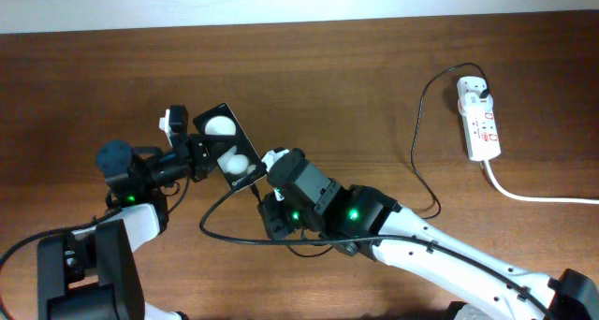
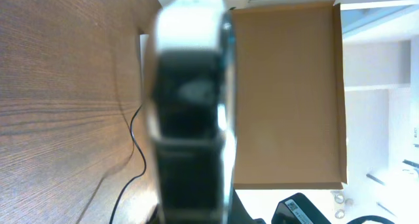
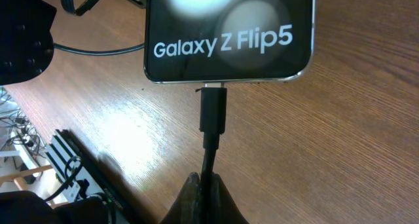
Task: Plug charger to phone and switch on socket
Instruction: 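Push the USB-C plug into the phone's port with the right gripper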
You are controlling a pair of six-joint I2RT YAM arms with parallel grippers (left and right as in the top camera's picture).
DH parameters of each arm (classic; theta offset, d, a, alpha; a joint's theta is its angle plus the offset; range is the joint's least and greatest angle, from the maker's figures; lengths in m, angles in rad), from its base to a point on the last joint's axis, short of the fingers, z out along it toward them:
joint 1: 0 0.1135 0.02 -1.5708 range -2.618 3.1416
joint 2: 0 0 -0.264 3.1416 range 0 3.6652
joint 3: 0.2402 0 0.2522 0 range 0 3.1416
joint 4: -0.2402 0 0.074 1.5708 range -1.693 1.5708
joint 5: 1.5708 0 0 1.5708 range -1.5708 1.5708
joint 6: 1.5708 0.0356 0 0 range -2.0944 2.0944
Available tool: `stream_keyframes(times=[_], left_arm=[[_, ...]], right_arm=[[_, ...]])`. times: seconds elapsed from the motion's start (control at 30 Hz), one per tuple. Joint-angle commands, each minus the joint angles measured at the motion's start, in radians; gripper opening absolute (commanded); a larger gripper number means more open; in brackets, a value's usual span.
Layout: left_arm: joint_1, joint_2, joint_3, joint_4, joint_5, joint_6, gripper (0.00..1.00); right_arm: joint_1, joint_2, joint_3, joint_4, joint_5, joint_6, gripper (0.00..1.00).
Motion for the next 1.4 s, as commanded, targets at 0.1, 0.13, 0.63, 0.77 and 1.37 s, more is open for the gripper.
stream_keyframes(times=[0.1, 0.13, 0.63, 0.77, 1.37], left_arm=[[-0.017, -0.003, 0.001, 0.009, 0.130, 0.017, 0.00], [-0.017, -0.003, 0.001, 0.009, 0.118, 0.016, 0.00], [-0.017, -0.003, 0.001, 0.009, 0.084, -0.002, 0.00], [-0.017, -0.003, 0.001, 0.009, 0.122, -0.003, 0.00], [-0.022, -0.003, 0.001, 0.206, -0.090, 0.109, 0.00]], right_arm=[[0.002, 0.006, 0.010, 0.043, 0.082, -0.014, 0.17], [0.002, 0.006, 0.010, 0.043, 0.082, -0.015, 0.22], [0.085, 0.062, 0.011, 0.090, 0.199, -0.048, 0.04], [0.085, 0.062, 0.011, 0.166, 0.198, -0.049, 0.04], [0.085, -0.048, 0.011, 0.107, 0.194, -0.048, 0.61]])
